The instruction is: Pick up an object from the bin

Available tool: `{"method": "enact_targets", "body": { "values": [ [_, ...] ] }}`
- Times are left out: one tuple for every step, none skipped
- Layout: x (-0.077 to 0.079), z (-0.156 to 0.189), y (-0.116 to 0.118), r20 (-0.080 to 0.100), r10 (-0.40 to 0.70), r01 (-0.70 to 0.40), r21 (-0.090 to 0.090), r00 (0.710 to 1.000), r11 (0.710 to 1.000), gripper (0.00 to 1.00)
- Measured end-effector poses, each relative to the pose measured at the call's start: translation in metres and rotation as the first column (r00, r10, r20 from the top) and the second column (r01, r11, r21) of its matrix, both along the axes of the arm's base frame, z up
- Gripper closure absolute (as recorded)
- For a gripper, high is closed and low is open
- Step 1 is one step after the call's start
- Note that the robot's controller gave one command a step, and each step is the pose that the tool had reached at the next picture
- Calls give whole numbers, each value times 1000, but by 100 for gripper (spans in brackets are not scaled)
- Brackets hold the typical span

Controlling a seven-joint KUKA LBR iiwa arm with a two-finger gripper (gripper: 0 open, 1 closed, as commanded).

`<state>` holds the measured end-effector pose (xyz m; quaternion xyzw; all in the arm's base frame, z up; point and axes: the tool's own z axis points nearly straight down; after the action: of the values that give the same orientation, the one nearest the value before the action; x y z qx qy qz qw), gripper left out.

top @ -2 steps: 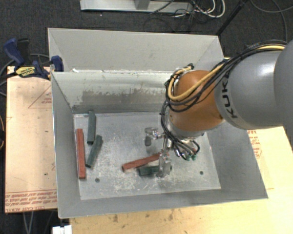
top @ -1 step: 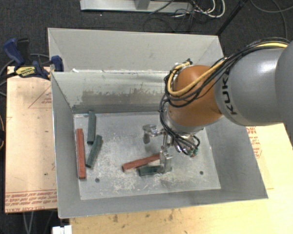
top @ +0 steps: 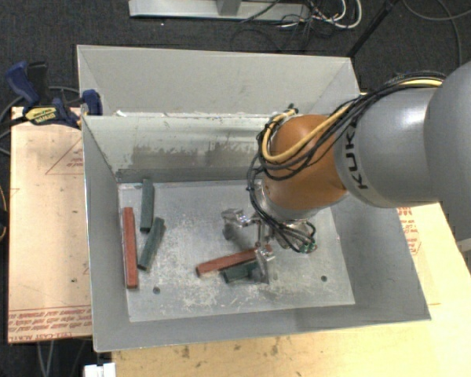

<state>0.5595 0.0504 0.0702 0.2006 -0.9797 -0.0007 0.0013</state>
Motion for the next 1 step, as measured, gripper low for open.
{"method": "enact_targets", "body": {
  "values": [
    [0, 1, 0, 2, -3, 3, 0, 1000, 1000, 0]
  ]
}}
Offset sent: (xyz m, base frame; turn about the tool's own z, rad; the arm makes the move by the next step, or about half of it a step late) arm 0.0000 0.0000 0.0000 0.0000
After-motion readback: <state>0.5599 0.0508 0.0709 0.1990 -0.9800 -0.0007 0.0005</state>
